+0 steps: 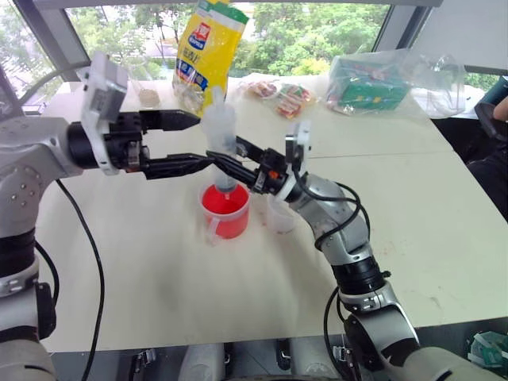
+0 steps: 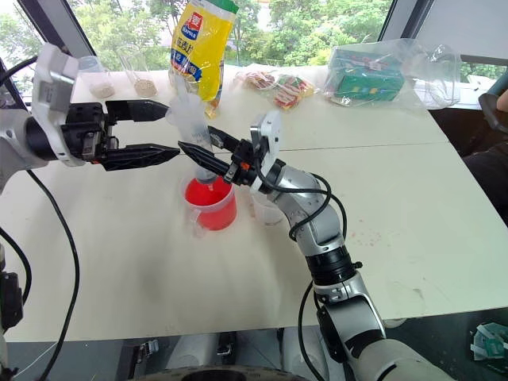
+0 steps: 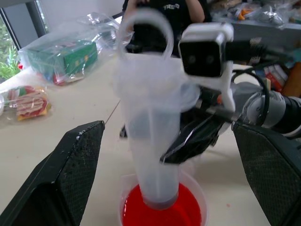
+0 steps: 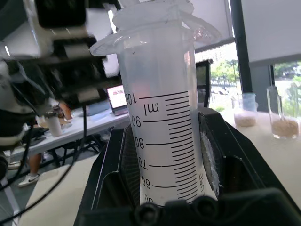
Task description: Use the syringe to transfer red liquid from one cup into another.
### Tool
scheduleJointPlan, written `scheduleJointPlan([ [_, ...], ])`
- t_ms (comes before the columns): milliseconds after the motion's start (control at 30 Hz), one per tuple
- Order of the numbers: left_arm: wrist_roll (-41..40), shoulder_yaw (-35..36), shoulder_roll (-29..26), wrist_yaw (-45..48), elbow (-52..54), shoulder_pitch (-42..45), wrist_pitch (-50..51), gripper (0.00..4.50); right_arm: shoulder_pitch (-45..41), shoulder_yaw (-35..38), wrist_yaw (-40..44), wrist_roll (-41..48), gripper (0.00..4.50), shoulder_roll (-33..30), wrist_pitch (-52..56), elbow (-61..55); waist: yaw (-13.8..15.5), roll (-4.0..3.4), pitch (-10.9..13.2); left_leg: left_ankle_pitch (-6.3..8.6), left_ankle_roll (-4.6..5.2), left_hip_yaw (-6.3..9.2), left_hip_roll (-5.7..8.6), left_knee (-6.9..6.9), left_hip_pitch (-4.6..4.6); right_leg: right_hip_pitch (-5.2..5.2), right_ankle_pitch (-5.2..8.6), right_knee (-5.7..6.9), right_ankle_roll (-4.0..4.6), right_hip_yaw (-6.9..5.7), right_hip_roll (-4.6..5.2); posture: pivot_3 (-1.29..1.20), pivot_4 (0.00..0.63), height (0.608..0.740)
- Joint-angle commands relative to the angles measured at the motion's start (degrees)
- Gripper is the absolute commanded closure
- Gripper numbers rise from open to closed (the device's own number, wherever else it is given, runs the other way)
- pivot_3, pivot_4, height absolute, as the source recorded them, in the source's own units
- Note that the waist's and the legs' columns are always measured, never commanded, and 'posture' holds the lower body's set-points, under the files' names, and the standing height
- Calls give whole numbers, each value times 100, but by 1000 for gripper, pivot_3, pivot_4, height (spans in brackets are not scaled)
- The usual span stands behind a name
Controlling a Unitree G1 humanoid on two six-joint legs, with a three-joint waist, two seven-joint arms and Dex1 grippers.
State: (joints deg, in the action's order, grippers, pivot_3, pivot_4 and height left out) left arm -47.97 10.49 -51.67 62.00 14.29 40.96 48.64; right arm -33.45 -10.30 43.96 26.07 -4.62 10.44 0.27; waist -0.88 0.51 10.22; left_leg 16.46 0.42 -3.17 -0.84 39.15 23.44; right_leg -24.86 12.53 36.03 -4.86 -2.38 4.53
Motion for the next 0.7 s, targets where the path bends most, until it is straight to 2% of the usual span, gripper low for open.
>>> scheduleJointPlan([
  [33, -221, 162, -20, -71, 231, 179, 38, 0, 40, 15, 46, -53, 3110, 83, -196, -60, -3, 0, 0, -1, -2, 1, 0, 0, 0, 0, 0, 1, 0, 0, 0, 0, 150, 740],
  [700, 25, -415, 727, -135, -183, 355, -183, 0, 65, 14, 140, -280, 3110, 38, -248, 40, -1, 0, 0, -3, -5, 0, 0, 0, -5, 0, 0, 5, 0, 2, -2, 0, 150, 740],
])
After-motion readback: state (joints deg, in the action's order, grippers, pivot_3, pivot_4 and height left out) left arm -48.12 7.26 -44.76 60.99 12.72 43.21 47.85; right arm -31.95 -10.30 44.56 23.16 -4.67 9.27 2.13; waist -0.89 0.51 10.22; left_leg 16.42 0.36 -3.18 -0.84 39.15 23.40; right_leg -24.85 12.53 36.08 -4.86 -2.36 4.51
